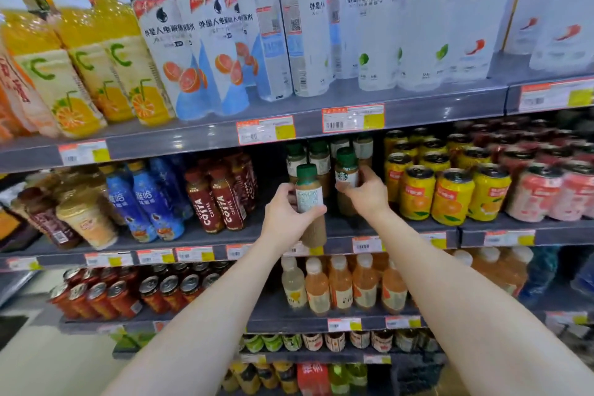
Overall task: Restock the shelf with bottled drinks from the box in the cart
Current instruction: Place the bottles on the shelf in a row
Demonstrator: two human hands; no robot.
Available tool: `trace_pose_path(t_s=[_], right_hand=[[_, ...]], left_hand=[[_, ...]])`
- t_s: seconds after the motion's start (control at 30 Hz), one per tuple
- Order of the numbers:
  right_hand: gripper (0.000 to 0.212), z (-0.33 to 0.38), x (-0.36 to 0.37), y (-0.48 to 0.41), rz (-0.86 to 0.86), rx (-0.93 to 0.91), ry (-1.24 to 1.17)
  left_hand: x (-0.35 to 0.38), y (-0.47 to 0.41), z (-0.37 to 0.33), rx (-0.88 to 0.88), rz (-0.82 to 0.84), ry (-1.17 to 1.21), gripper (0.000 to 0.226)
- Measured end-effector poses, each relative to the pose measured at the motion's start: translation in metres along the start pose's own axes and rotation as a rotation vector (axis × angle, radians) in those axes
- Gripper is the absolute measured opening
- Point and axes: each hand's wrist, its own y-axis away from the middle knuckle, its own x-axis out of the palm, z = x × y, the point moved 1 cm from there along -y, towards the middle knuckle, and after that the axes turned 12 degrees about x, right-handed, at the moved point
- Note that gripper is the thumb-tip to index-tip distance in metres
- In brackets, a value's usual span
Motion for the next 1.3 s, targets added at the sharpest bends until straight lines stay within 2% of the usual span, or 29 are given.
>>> trace_pose_path(t_s=[0.13, 0.7, 0.83, 0.9, 1.0, 1.17, 1.3], right_hand=[[0.056, -0.003, 0.007, -0.009, -0.007, -0.031, 0.009], [0.052, 0.009, 0.032, -0.052, -0.058, 0.076, 0.077], [0.053, 0.007, 0.033, -0.048, -0.072, 0.166, 0.085], [0.047, 0.003, 0.034, -0.042, -0.077, 0.204, 0.073], [0.04, -0.007, 0.029, -0.026, -0.078, 0.179, 0.033], [0.052, -0.021, 0.011, 0.002, 0.055, 0.041, -0.002], [0.045, -0.025, 0.0, 0.009, 0.008, -0.052, 0.052]], left_hand=[[0.003, -0.006, 0.003, 0.014, -0.009, 0.014, 0.063], [0.002, -0.038, 0.024, 0.074, 0.008, -0.004, 0.059], [0.01, -0.046, 0.03, 0.092, 0.012, 0.011, 0.061], [0.016, -0.05, 0.032, 0.102, 0.008, 0.04, 0.061], [0.027, -0.057, 0.033, 0.12, 0.016, 0.078, 0.061], [0.052, -0.068, 0.025, 0.102, 0.033, 0.14, 0.057], [0.082, -0.075, 0.021, 0.052, 0.055, 0.192, 0.059]])
